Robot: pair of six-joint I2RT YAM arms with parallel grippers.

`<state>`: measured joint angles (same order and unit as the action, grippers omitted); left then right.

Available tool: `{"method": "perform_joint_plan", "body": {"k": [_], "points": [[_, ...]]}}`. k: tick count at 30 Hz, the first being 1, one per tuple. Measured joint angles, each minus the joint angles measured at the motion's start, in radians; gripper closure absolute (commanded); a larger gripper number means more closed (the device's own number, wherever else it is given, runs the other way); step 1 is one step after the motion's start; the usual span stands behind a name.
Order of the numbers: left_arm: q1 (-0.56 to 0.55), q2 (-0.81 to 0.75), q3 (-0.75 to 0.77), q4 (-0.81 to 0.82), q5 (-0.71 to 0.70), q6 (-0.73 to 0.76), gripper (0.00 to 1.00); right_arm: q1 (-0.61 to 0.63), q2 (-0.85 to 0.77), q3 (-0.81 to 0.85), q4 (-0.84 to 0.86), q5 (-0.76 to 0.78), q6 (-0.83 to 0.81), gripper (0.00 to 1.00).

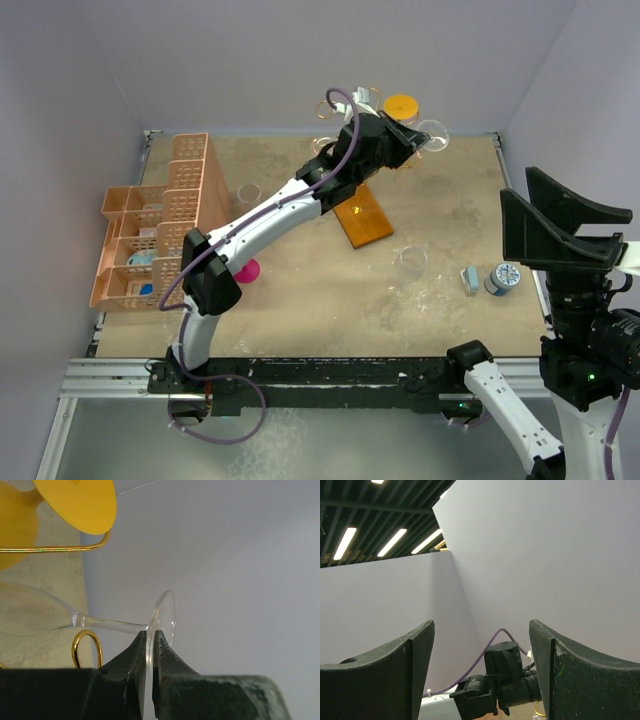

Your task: Place the wine glass upside down on the wine glass rack

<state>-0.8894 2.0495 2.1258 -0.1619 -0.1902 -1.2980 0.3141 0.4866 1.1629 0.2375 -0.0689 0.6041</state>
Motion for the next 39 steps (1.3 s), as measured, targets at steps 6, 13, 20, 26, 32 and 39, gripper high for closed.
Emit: {"method": "perform_joint_plan", "body": {"k": [6, 13, 20, 26, 32, 39], "points": [[0.003, 0.0, 0.0, -0.005, -0.016, -0.003, 1.0, 0.0, 0.0, 0.0, 0.0, 0.003, 0.006, 0.23], [0.017, -0.002, -0.012, -0.006, -0.032, -0.004, 1.0, 0.0, 0.0, 0.0, -0.001, 0.003, 0.007, 0.23], [0.037, -0.037, -0.075, -0.019, -0.037, -0.029, 1.0, 0.0, 0.0, 0.0, -0.008, 0.003, 0.014, 0.24], [0.047, -0.089, -0.113, -0.018, -0.039, -0.045, 1.0, 0.0, 0.0, 0.0, -0.008, 0.004, 0.018, 0.24], [0.051, -0.125, -0.138, -0.014, -0.04, -0.046, 1.0, 0.0, 0.0, 0.0, -0.012, 0.005, 0.023, 0.24], [0.051, -0.165, -0.179, -0.035, -0.037, -0.027, 1.0, 0.0, -0.001, 0.0, -0.016, 0.018, 0.027, 0.25]]}}
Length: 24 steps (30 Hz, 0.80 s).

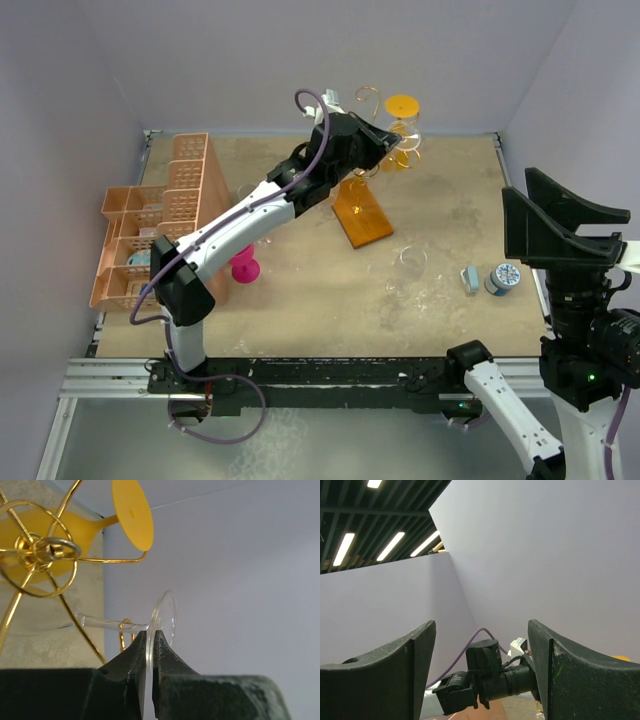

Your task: Place the wine glass upside down on the wine glass rack

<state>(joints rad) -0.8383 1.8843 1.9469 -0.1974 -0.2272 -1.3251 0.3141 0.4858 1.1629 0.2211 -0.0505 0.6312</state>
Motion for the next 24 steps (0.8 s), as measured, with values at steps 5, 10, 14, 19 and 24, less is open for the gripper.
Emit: {"method": "perform_joint_plan", "body": {"k": [5, 10, 14, 19, 24], "points": [[0.0, -0.039, -0.045, -0.019, 0.031, 0.023, 1.0, 0.0, -0.007, -0.007, 0.001, 0.011, 0.006, 0.25], [-0.008, -0.045, -0.047, -0.021, 0.067, 0.041, 1.0, 0.0, -0.011, -0.02, -0.002, 0.018, 0.009, 0.25], [-0.027, -0.05, -0.057, -0.02, 0.079, 0.056, 1.0, 0.0, -0.011, -0.033, 0.0, 0.024, 0.014, 0.25], [-0.05, -0.05, -0.059, -0.021, 0.09, 0.064, 1.0, 0.0, -0.015, -0.045, 0.002, 0.026, 0.018, 0.25], [-0.051, -0.034, -0.023, -0.044, 0.092, 0.082, 1.0, 0.0, -0.016, -0.051, 0.001, 0.026, 0.022, 0.25]]}}
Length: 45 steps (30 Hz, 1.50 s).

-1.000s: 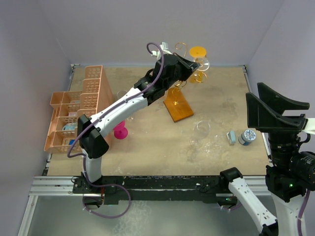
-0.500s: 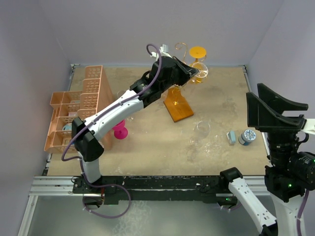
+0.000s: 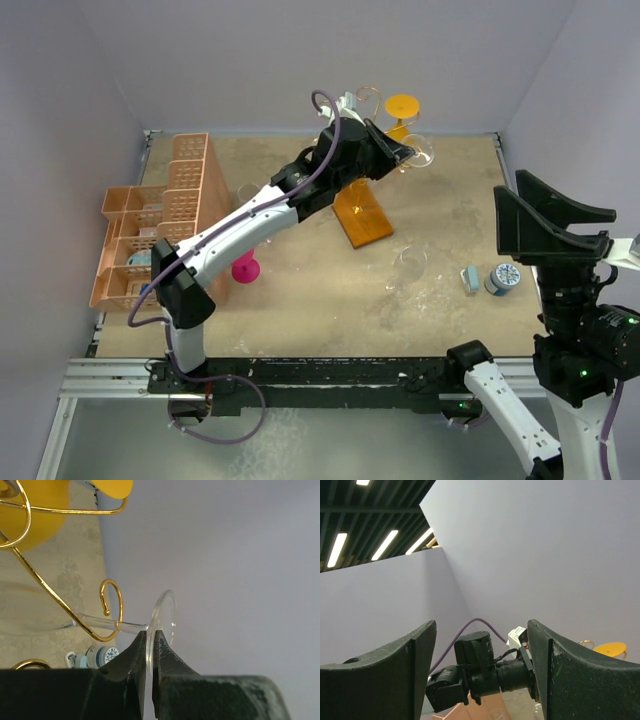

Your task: Place the wine glass upside down on the wine glass rack

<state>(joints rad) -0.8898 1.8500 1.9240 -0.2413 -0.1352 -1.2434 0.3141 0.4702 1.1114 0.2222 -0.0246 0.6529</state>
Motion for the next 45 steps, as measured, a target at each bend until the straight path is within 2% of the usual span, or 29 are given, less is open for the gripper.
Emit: {"method": "perform_joint_plan", "body": {"k": [8, 18, 29, 32, 39, 45], "points": [[0.002, 0.051, 0.087, -0.031, -0.007, 0.032, 1.0, 0.0, 0.0, -0.001, -0.006, 0.008, 0.0, 0.25], [0.006, 0.063, 0.084, -0.015, 0.024, 0.024, 1.0, 0.0, 0.0, -0.001, -0.007, 0.008, 0.0, 0.25], [0.025, 0.117, 0.183, -0.079, -0.019, 0.044, 0.96, 0.0, 0.0, -0.001, -0.009, 0.008, 0.0, 0.25], [0.033, 0.119, 0.184, -0.103, -0.039, 0.06, 0.93, 0.0, -0.001, -0.001, -0.01, 0.009, 0.0, 0.25], [0.038, 0.123, 0.193, -0.158, -0.094, 0.11, 0.77, 0.0, -0.002, -0.001, -0.01, 0.009, 0.0, 0.25], [0.039, 0.123, 0.218, -0.175, -0.117, 0.167, 0.71, 0.0, -0.006, -0.001, -0.011, 0.011, 0.004, 0.25]]}}
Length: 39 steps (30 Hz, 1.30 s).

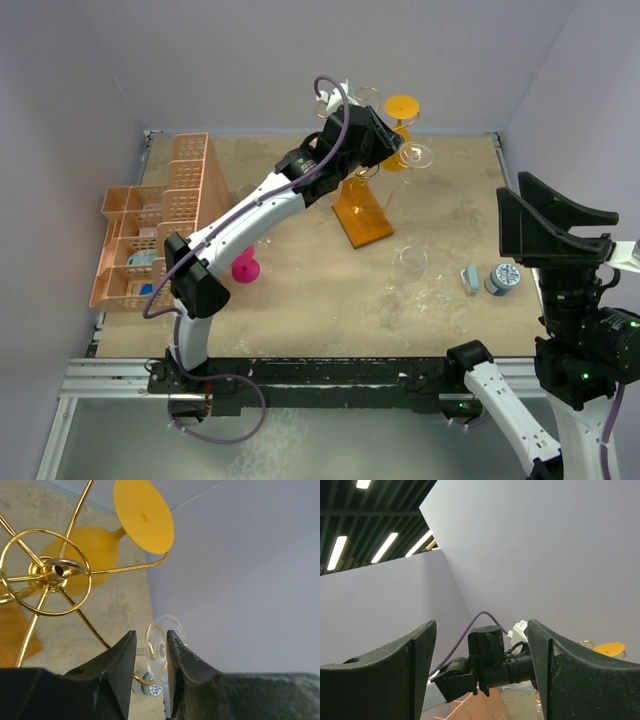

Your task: Place the wine glass upside down on the wine glass rack

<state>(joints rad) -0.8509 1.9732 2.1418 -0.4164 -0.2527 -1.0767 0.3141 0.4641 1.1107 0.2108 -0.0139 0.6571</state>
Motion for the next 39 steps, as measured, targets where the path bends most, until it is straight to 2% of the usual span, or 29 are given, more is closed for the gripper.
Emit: {"method": "perform_joint_plan", "body": {"k": [10, 17, 24, 26, 33, 39], "points": [[0.0, -0.031, 0.014, -0.058, -0.008, 0.115, 0.61, 0.0, -0.012, 0.0, -0.032, 0.02, 0.007, 0.26], [-0.018, -0.233, -0.106, -0.084, 0.069, 0.253, 0.54, 0.0, 0.003, -0.048, -0.064, 0.066, 0.021, 0.3], [-0.219, -0.393, -0.269, -0.103, 0.042, 0.383, 0.52, 0.0, 0.018, -0.122, -0.11, 0.084, 0.041, 0.3], [-0.277, -0.409, -0.346, -0.1, 0.023, 0.386, 0.47, 0.0, 0.014, -0.125, -0.118, 0.105, 0.048, 0.31], [-0.366, -0.372, -0.546, -0.116, -0.03, 0.355, 0.42, 0.0, -0.062, -0.125, -0.127, 0.205, 0.071, 0.3], [-0.367, -0.267, -0.557, -0.115, -0.077, 0.321, 0.41, 0.0, -0.092, -0.125, -0.129, 0.261, 0.074, 0.3]]}}
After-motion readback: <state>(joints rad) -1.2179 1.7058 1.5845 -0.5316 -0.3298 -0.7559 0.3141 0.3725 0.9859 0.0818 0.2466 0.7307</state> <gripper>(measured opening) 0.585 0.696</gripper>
